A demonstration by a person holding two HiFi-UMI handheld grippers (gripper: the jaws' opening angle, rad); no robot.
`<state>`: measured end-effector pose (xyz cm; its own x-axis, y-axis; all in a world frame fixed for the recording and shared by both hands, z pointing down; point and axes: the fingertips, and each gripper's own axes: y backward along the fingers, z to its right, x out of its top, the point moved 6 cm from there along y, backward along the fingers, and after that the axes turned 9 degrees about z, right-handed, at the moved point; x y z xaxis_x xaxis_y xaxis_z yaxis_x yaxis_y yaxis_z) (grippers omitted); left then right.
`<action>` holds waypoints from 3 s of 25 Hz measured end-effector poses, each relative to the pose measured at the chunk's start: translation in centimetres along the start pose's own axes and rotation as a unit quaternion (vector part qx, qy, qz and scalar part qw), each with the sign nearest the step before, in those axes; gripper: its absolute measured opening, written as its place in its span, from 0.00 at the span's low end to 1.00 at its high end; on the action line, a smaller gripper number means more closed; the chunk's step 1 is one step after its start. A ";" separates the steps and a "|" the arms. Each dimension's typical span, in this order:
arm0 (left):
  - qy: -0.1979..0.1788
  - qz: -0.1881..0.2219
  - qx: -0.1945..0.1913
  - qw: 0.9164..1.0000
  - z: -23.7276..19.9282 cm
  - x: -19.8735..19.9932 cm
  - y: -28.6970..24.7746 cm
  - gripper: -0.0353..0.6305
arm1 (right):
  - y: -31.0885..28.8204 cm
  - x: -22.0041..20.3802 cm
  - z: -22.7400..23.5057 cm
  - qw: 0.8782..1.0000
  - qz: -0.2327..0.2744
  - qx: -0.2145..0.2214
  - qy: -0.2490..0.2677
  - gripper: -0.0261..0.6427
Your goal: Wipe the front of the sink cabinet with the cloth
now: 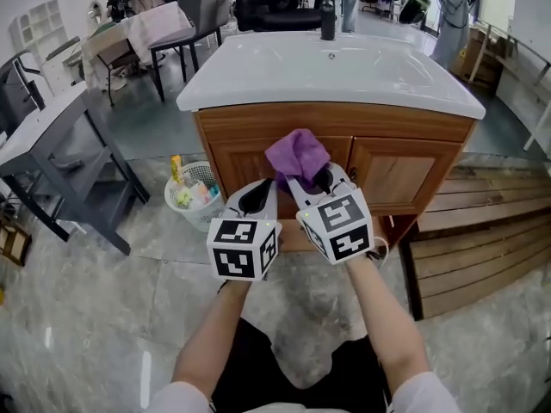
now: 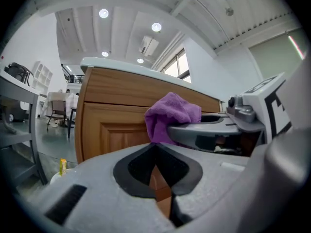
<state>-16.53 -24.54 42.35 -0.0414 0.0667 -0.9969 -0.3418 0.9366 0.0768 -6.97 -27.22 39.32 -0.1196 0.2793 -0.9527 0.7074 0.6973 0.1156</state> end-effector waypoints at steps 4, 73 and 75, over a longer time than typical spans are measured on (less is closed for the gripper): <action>0.009 0.005 -0.024 1.000 1.9 0.0 -1.5 0.06 | 2.0 -0.4 2.5 0.999 -0.010 -0.030 -0.005 0.15; 0.015 -0.003 -0.075 0.997 5.0 -1.7 -2.7 0.06 | 10.6 -1.3 6.5 0.993 -0.033 -0.107 -0.033 0.15; 0.012 -0.002 -0.060 0.998 3.4 -1.6 -1.7 0.06 | 8.8 -1.0 4.5 0.996 -0.024 -0.083 -0.029 0.15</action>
<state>-12.67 -25.03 43.79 -0.0622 0.0535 -0.9966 -0.4514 0.8891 0.0759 2.48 -24.33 40.04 -0.1076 0.2075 -0.9723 0.5763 0.8099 0.1091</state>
